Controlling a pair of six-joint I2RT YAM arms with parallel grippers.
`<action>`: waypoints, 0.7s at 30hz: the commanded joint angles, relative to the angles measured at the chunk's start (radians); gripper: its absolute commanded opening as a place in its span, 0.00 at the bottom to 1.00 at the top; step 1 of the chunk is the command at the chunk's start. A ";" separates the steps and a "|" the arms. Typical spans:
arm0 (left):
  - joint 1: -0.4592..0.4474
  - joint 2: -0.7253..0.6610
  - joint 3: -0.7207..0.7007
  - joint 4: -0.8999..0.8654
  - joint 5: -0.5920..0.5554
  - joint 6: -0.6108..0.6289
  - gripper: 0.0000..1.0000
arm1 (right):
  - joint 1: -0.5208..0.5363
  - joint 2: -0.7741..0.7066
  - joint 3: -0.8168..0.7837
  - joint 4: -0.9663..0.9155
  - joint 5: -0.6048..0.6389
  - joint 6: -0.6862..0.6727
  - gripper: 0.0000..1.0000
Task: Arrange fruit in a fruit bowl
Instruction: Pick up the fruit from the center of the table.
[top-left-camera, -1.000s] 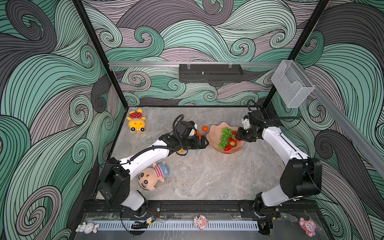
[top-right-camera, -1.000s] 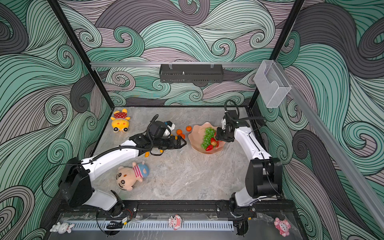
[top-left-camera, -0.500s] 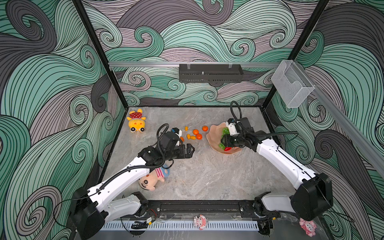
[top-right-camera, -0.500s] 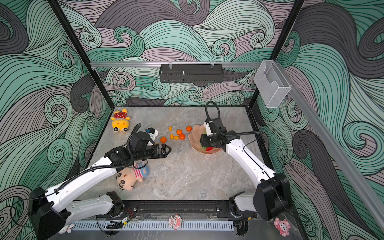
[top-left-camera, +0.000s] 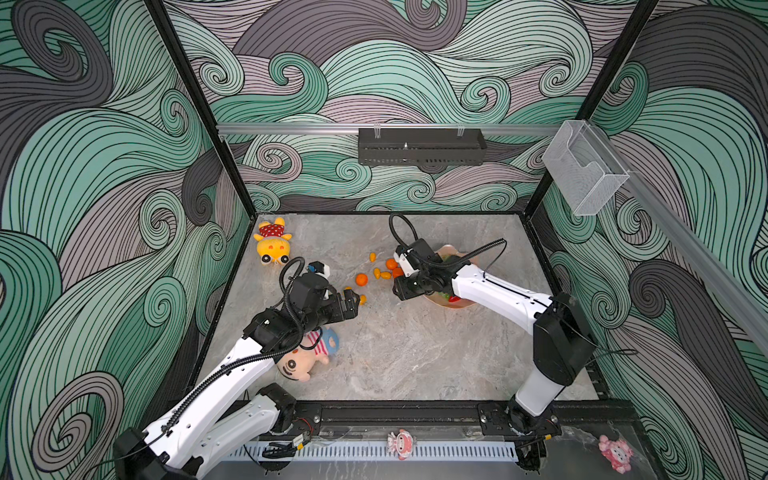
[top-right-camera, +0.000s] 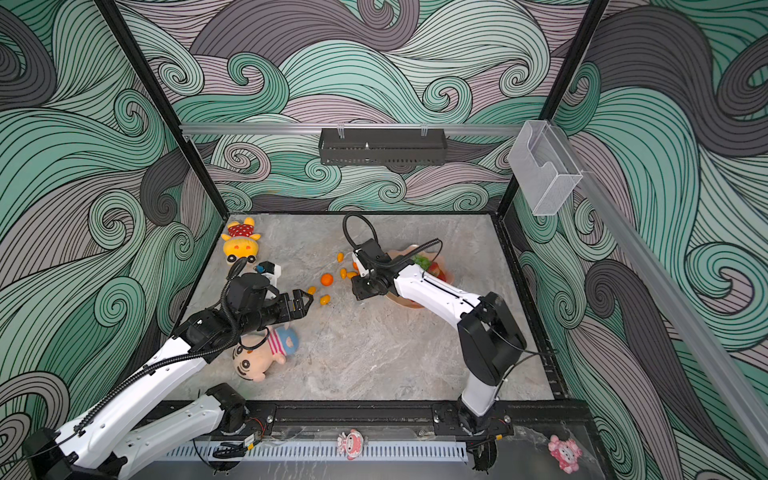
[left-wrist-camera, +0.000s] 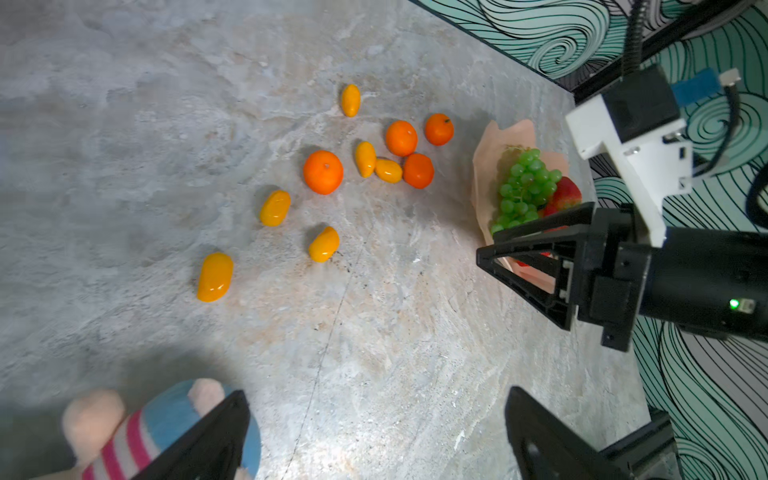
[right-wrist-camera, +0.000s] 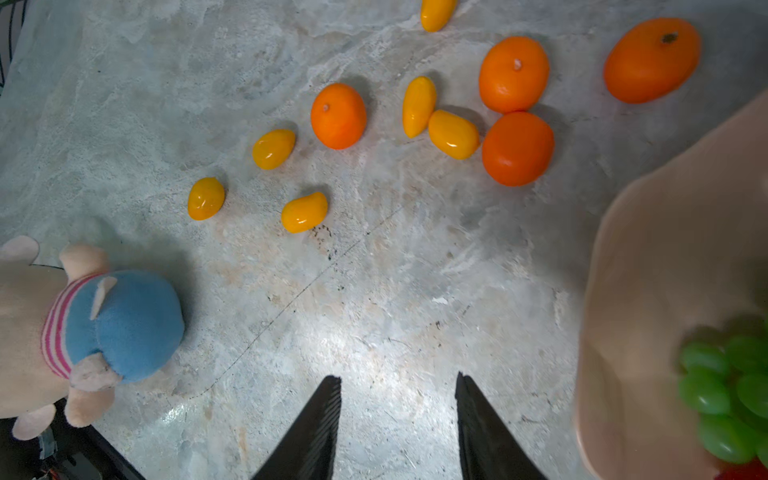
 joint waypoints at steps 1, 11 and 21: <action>0.084 -0.016 -0.010 -0.047 0.068 -0.002 0.99 | 0.014 0.064 0.069 0.008 0.006 0.003 0.46; 0.249 -0.018 -0.070 0.022 0.221 -0.020 0.98 | 0.028 0.266 0.257 -0.025 -0.030 -0.012 0.47; 0.394 0.038 -0.068 0.071 0.324 0.002 0.99 | 0.028 0.473 0.523 -0.119 -0.066 -0.019 0.53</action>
